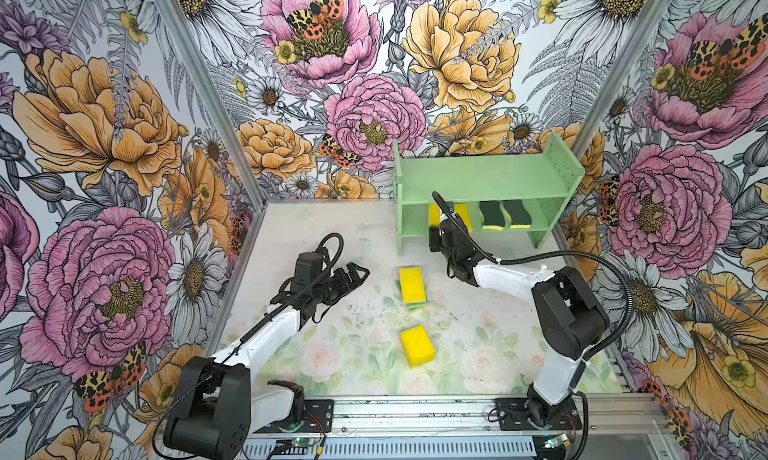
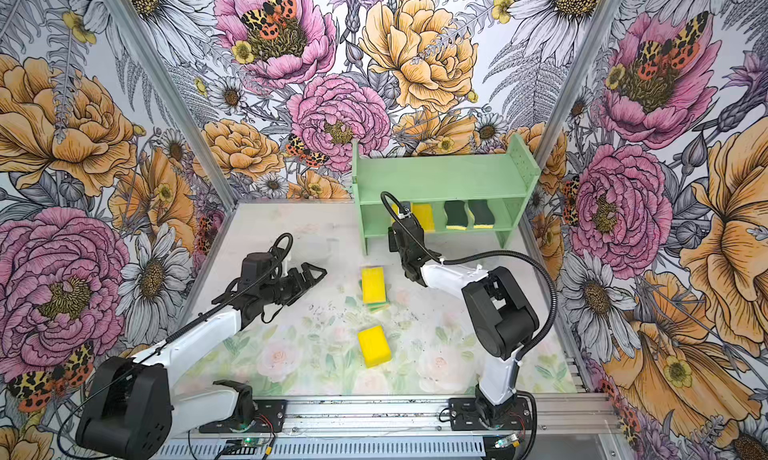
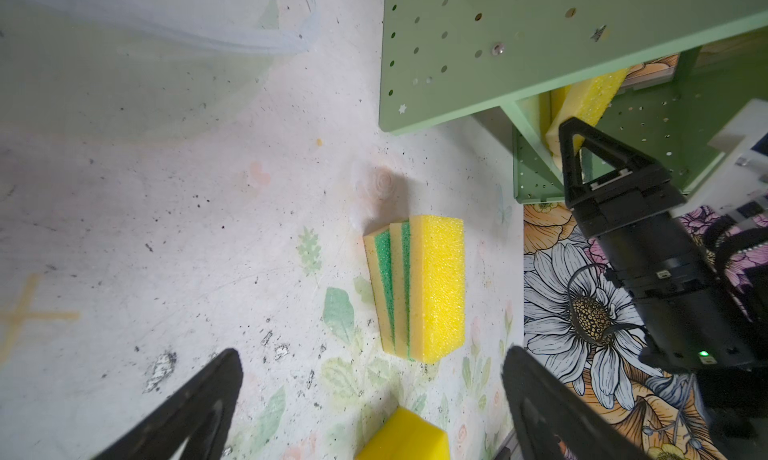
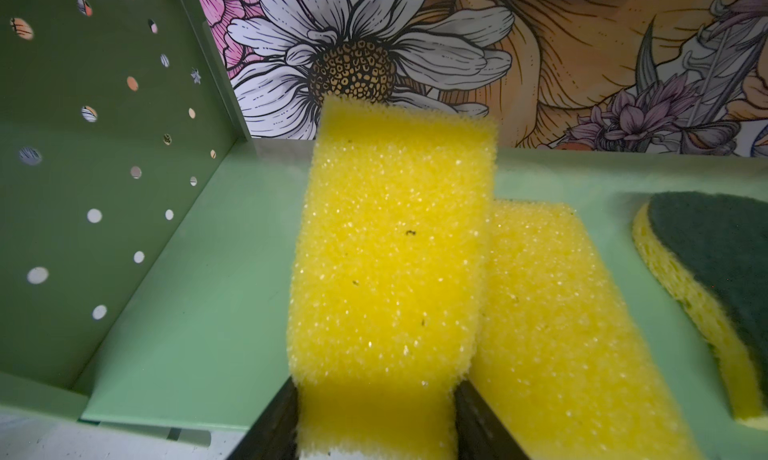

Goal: Place and organize the cleaning sponges onto the shelf

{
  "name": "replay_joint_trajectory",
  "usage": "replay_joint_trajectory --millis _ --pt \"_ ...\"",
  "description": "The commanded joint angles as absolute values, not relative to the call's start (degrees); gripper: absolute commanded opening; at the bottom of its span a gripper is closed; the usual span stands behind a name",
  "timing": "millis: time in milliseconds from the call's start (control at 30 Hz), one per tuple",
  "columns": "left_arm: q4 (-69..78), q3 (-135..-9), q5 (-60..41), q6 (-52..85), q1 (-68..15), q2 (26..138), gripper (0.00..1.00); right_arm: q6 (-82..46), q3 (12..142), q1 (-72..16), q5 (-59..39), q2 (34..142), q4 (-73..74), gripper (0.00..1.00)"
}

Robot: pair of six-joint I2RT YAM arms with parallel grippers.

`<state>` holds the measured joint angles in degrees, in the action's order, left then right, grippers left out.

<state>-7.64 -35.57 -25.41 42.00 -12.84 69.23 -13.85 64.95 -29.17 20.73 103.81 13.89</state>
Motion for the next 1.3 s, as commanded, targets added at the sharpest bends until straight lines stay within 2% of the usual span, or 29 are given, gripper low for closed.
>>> replay_joint_trajectory --millis 0,1267 --pt "-7.9 -36.7 -26.1 41.1 -12.2 68.4 0.99 -13.2 64.1 -29.0 21.0 104.8 17.1 0.55" --pt "-9.0 -36.5 -25.4 40.9 -12.4 67.3 0.99 -11.2 61.1 -31.5 24.1 108.8 24.6 0.56"
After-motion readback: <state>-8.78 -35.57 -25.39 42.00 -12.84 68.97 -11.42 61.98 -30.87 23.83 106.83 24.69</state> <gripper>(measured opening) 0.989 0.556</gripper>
